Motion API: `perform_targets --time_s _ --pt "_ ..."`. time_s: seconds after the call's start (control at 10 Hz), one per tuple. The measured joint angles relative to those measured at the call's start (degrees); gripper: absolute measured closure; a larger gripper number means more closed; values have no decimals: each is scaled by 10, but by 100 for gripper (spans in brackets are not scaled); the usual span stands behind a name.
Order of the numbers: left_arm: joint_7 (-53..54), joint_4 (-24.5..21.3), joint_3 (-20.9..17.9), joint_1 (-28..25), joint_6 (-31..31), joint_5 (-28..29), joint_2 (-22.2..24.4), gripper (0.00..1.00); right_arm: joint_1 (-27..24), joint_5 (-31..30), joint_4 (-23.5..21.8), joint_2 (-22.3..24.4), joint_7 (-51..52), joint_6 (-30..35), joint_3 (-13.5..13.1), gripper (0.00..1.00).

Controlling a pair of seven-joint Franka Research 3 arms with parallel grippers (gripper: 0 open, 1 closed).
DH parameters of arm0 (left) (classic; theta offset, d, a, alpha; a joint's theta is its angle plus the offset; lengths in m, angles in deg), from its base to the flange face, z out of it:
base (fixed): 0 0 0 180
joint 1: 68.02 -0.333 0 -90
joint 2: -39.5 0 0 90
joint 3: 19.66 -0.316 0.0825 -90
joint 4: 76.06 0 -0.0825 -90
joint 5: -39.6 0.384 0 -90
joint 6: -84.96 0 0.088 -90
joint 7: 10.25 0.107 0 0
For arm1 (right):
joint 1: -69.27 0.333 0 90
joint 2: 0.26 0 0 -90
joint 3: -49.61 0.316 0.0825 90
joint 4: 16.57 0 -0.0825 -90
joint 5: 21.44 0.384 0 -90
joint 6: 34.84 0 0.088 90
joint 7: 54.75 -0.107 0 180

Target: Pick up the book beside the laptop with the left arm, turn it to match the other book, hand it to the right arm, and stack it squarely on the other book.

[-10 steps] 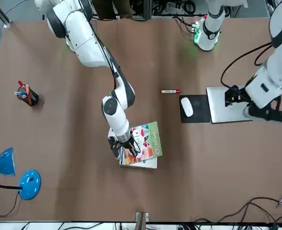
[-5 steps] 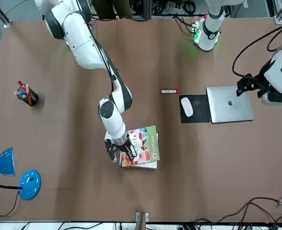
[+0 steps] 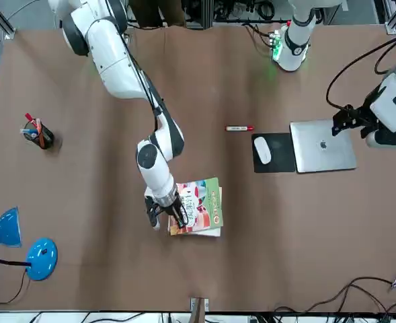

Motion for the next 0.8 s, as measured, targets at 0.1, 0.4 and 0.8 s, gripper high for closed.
perform_targets --time_s 0.1,0.4,0.8 --pt "0 1 0 -1 0 0 0 1 -2 0 0 0 -5 0 0 99" --pt "1 2 -1 -4 0 0 -1 0 2 0 9 1 -20 16 2 100" --pt "1 10 1 -4 -2 0 -2 0 46 0 40 7 -95 54 6 100"
